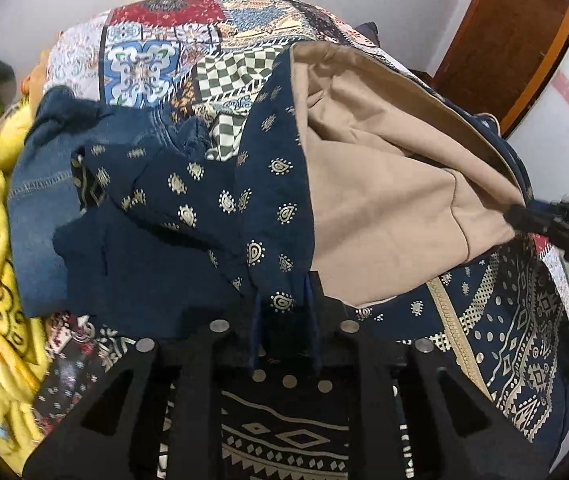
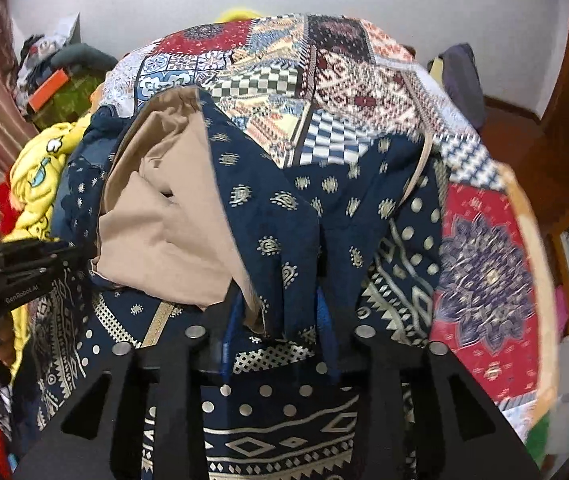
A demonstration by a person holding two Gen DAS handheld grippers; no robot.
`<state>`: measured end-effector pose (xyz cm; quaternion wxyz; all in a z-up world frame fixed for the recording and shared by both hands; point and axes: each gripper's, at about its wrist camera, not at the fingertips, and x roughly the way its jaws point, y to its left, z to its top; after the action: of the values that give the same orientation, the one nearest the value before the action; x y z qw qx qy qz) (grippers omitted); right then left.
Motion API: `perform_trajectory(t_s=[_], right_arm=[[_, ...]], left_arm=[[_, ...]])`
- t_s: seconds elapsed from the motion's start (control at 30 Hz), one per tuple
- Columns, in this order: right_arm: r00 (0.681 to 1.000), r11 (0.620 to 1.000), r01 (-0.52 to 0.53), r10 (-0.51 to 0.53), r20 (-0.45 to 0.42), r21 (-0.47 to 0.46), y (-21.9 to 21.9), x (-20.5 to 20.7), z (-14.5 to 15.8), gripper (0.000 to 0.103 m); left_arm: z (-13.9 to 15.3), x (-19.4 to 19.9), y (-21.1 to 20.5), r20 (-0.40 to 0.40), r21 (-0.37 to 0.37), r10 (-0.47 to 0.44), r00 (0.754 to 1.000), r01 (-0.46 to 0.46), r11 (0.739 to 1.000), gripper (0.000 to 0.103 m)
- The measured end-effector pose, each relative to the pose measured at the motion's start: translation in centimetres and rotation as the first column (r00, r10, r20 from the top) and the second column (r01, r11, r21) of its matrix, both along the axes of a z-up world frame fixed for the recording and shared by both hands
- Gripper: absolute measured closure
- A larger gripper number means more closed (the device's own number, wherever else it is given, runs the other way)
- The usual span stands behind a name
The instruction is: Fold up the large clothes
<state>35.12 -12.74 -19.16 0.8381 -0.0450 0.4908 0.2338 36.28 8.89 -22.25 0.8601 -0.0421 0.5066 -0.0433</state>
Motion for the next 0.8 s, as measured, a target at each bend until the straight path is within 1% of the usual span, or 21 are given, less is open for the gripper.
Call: perform_trajectory(t_s=[0.07, 0.13, 0.2, 0.33, 0.4, 0.47, 0.57, 0.67, 0.73, 0.77, 0.8], right_arm=[[1.000, 1.000, -0.014, 0.014, 0.017, -0.011, 0.2, 0.0, 0.8, 0.067], [0.999, 0.999, -0.031, 0.031, 0.043, -0.011, 0.5, 0.1, 2.0, 0.062], [0.997, 0.999, -0.037, 0.037, 0.064, 0.002, 0.8, 0.3, 2.5, 0.053], [0.995, 0.998, -0.062, 0.060, 0.083, 0.028, 2.5, 1.9, 3.2, 0.052], [0.995, 0.997, -0.071, 0.069, 0.078, 0.027, 3.7, 3.1, 2.9, 0.052], [0.994, 0.997, -0.078, 0.077, 0.076, 0.017, 4.6, 4.1, 2.2, 0.052], [0.995, 0.996, -0.084, 0.084, 0.061, 0.008, 5.8, 5.6, 1.1, 0.052], [0.997, 0.997, -0.073, 0.073, 0.004, 0.019, 6.4, 7.9, -0.9, 0.052], [0.998, 0.998, -0.057, 0.058, -0.034, 0.031, 6.5, 9.0, -1.9, 0.052], [0.998, 0.998, -0.048, 0.050, -0.045, 0.045, 6.4, 9.4, -2.2, 0.058], [0.998, 0.998, -0.035, 0.038, -0.055, 0.058, 6.2, 9.6, -2.3, 0.068]], left_arm=[[0.8, -0.1, -0.4, 0.013, 0.034, -0.013, 1.000, 0.013, 0.999, 0.073], [1.9, -0.1, -0.8, 0.043, 0.072, -0.019, 0.999, 0.016, 0.997, 0.055], [2.9, 0.2, -0.8, 0.083, 0.087, -0.019, 0.996, 0.012, 0.996, 0.049], [4.2, 2.1, -0.5, 0.116, 0.078, -0.017, 0.993, 0.008, 0.997, 0.049], [4.2, 3.7, -0.2, 0.118, 0.080, -0.005, 0.993, -0.004, 0.997, 0.048], [3.9, 5.2, 0.1, 0.110, 0.065, 0.006, 0.994, -0.013, 0.998, 0.048], [2.8, 7.6, 0.7, 0.087, 0.026, 0.022, 0.996, -0.025, 0.999, 0.048], [1.2, 10.0, 1.4, 0.047, -0.023, 0.048, 0.998, -0.047, 0.999, 0.048], [0.0, 11.4, 2.0, 0.012, -0.077, 0.073, 0.997, -0.072, 0.994, 0.050], [-0.3, 11.7, 2.1, 0.008, -0.097, 0.083, 0.997, -0.082, 0.992, 0.052], [-0.5, 12.1, 2.3, 0.008, -0.117, 0.091, 0.996, -0.089, 0.989, 0.062]])
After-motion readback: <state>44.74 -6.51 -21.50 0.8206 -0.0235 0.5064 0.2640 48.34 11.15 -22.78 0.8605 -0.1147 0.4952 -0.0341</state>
